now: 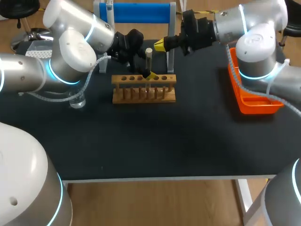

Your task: Invert the test tube, pick up the pipette, mount the tip to pipette, aspirate from beaker and dispense into the tube, eject the tip, return the pipette, and cap with the stopper.

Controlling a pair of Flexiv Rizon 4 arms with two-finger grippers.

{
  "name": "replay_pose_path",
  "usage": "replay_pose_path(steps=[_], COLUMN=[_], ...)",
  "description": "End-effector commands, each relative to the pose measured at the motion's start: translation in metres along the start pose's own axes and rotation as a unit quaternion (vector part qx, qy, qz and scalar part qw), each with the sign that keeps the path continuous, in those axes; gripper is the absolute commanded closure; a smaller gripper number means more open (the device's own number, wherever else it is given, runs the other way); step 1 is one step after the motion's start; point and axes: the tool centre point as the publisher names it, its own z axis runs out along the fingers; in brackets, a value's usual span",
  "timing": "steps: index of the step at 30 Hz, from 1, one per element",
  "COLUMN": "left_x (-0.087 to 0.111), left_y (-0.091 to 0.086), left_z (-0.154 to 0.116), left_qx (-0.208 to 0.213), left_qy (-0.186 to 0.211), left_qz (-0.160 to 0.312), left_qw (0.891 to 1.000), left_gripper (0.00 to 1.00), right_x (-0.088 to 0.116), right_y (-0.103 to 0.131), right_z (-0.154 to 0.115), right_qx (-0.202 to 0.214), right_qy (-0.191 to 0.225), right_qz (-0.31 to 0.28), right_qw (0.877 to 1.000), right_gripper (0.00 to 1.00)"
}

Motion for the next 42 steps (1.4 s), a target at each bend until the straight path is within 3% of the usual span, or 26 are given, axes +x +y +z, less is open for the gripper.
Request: replay_pose_path(steps=[1,7,20,42], left_x=[0.000,0.000,0.000,0.000], left_y=[-0.001,-0.001,-0.001,-0.001], left_z=[0.000,0.000,0.000,0.000], left_qx=[-0.002,-0.002,-0.002,-0.002], left_qy=[0.001,0.001,0.001,0.001], left_qz=[0.000,0.000,0.000,0.000], left_qw=[1.000,1.000,1.000,1.000], left_gripper=[0.00,0.00,0.00,0.00], right_x=[0.002,0.001,-0.006,-0.011], right_y=[-0.002,0.003,0.007,-0.002], right_z=[0.003,0.006,0.016,0.034], right_qx=[-0.061,-0.093,-0.144,-0.131], right_qy=[-0.001,-0.005,0.014,0.015], right_qz=[0.002,-0.011,0.022,0.032], right_qw=[0.998,0.996,0.989,0.991], right_gripper=[1.00,1.00,1.00,1.00])
